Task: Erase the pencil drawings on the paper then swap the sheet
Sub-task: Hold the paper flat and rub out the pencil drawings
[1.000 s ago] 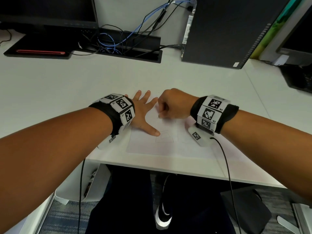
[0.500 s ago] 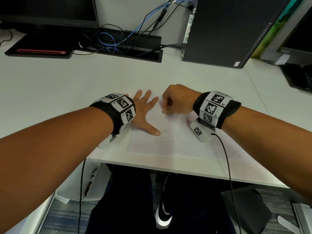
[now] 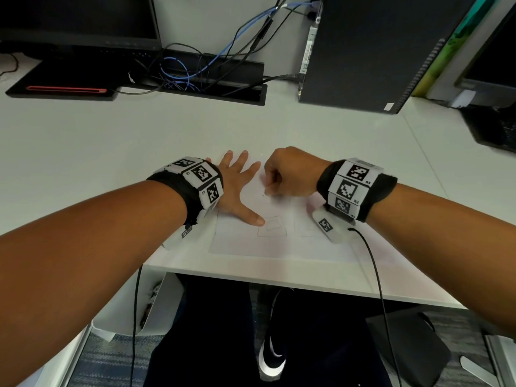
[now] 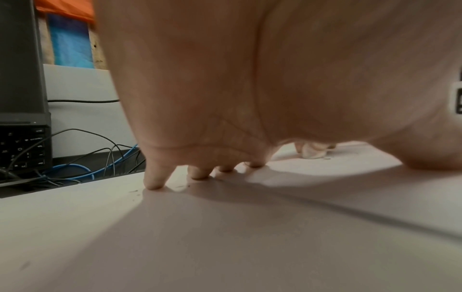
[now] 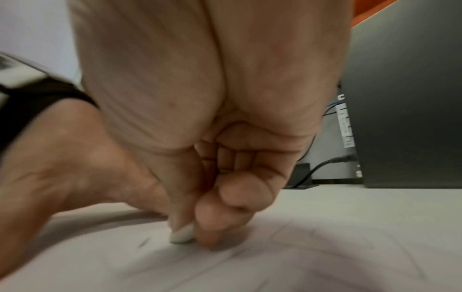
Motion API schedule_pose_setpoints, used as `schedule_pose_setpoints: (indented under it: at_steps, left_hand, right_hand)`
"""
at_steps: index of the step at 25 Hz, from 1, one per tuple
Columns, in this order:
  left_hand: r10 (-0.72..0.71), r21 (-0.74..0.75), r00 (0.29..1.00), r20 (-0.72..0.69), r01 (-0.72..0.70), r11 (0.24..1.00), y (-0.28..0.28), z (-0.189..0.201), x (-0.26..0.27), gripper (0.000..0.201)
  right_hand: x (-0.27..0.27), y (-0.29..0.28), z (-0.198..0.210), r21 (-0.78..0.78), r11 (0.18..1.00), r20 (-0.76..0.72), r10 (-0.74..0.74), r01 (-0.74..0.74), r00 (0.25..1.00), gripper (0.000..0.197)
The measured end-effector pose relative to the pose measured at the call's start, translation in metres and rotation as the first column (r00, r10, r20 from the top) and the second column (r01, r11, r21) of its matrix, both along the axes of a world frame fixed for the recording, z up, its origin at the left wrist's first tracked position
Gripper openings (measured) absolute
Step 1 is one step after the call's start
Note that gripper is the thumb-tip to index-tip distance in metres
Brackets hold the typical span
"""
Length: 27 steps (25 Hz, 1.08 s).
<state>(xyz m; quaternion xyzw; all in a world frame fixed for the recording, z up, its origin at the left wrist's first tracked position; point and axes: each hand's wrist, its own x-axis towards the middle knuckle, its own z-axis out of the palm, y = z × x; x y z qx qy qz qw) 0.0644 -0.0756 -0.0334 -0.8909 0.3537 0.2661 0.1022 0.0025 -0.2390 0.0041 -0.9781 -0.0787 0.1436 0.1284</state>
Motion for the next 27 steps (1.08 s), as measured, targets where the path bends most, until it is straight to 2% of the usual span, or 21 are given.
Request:
schedule_pose_setpoints:
  at_steps: [2,5,9,14,16,19,23,27]
  left_hand:
    - [0.003,0.008,1.000,-0.004,-0.003,1.000,0.000,0.002,-0.001,0.138]
    - [0.000,0.021,1.000,0.001,0.000,1.000,-0.001,0.003,-0.001,0.138]
    - [0.002,0.038,1.000,0.003,-0.002,0.999,-0.002,0.004,-0.001,0.138]
    - [-0.023,0.090,0.999,0.023,0.021,0.996,-0.012,0.012,-0.001,0.143]
    - [-0.038,0.068,0.999,-0.007,0.039,0.997,-0.017,0.013,-0.003,0.145]
    - [-0.032,0.015,0.998,-0.052,0.033,0.999,-0.019,0.009,-0.006,0.142]
    - [-0.044,-0.006,0.998,-0.049,0.044,0.999,-0.018,0.005,-0.005,0.125]
    - [-0.048,0.012,0.999,-0.021,0.048,0.999,-0.019,0.003,-0.006,0.141]
  right_hand:
    - [0.002,-0.001,0.001,-0.014,0.999,0.032,-0.034,0.035,0.999,0.009]
    - [-0.002,0.005,0.000,-0.029,0.999,0.007,0.033,-0.033,0.999,0.010]
    - [0.001,-0.004,0.000,-0.017,0.998,0.026,-0.063,0.063,0.998,0.011]
    - [-0.002,-0.003,-0.002,-0.012,0.999,0.028,-0.051,0.051,0.998,0.012]
    - [0.001,-0.005,-0.003,-0.005,0.998,0.021,-0.068,0.069,0.997,0.012]
    - [0.001,-0.004,-0.002,0.006,0.997,0.028,-0.076,0.076,0.997,0.011]
    - [-0.010,0.011,-0.004,0.044,0.998,-0.053,0.041,-0.038,0.998,0.008]
    - [0.001,-0.003,0.001,0.013,0.997,0.027,-0.078,0.077,0.997,0.012]
